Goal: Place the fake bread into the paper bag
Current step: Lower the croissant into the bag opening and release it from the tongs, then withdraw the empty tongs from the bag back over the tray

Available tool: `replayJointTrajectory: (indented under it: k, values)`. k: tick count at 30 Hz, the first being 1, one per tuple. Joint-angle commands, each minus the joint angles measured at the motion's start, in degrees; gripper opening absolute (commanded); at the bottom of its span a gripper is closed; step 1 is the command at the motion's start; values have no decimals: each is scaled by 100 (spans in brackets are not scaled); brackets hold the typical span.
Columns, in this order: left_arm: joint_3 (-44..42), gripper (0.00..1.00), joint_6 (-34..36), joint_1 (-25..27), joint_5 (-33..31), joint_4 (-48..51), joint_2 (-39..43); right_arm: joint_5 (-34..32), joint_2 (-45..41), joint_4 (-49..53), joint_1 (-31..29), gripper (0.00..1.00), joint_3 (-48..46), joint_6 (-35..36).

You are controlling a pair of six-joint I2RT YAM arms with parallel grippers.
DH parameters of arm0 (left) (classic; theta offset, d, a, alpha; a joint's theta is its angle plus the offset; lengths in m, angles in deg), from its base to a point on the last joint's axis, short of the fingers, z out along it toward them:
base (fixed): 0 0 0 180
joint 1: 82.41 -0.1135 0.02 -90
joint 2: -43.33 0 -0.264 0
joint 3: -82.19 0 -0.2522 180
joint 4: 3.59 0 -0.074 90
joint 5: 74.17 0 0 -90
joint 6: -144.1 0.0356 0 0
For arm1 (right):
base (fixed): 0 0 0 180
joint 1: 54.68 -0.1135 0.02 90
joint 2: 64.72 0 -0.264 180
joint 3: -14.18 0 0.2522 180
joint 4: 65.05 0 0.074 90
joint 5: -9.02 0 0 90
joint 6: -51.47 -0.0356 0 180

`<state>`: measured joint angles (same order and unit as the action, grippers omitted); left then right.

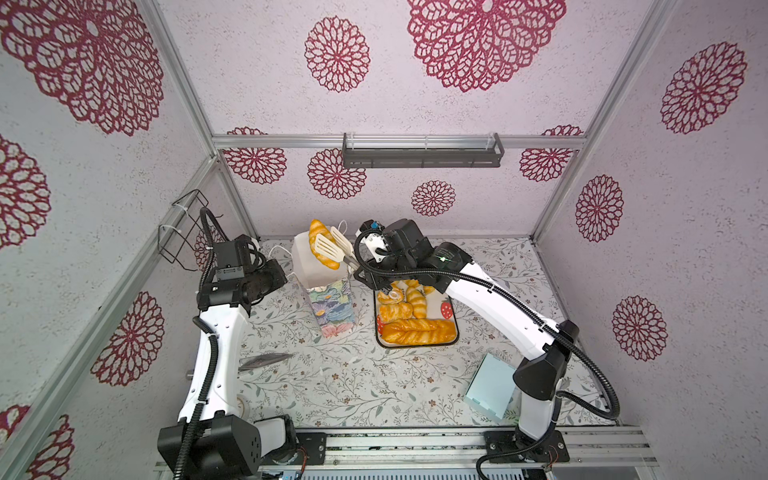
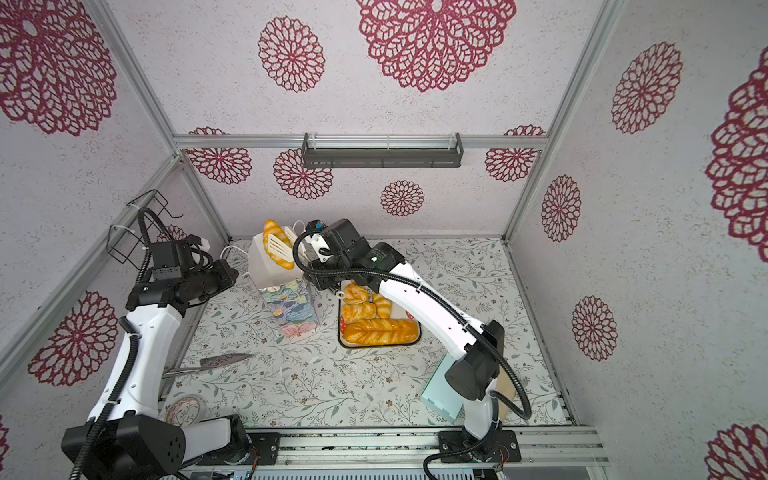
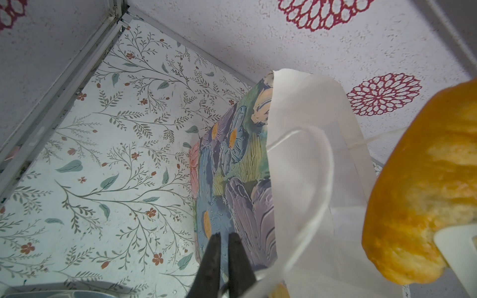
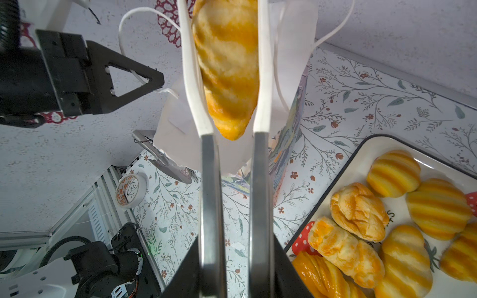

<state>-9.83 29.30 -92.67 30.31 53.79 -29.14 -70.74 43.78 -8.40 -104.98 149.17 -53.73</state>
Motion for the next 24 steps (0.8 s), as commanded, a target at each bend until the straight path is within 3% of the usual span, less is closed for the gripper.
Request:
replayJointTrajectory:
  k: [1, 9, 15, 24]
  values:
    - [80, 12, 91, 37, 57, -21, 135, -96, 61, -23, -23, 35, 460, -28]
    - [81, 13, 121, 42, 89, -8, 163, -208, 83, 75, -23, 38, 487, -16]
    - [68, 13, 122, 36, 83, -19, 162, -207, -15, -1, -23, 50, 305, -21]
    - [100, 13, 131, 36, 120, -10, 111, -207, -90, -35, -22, 52, 330, -8]
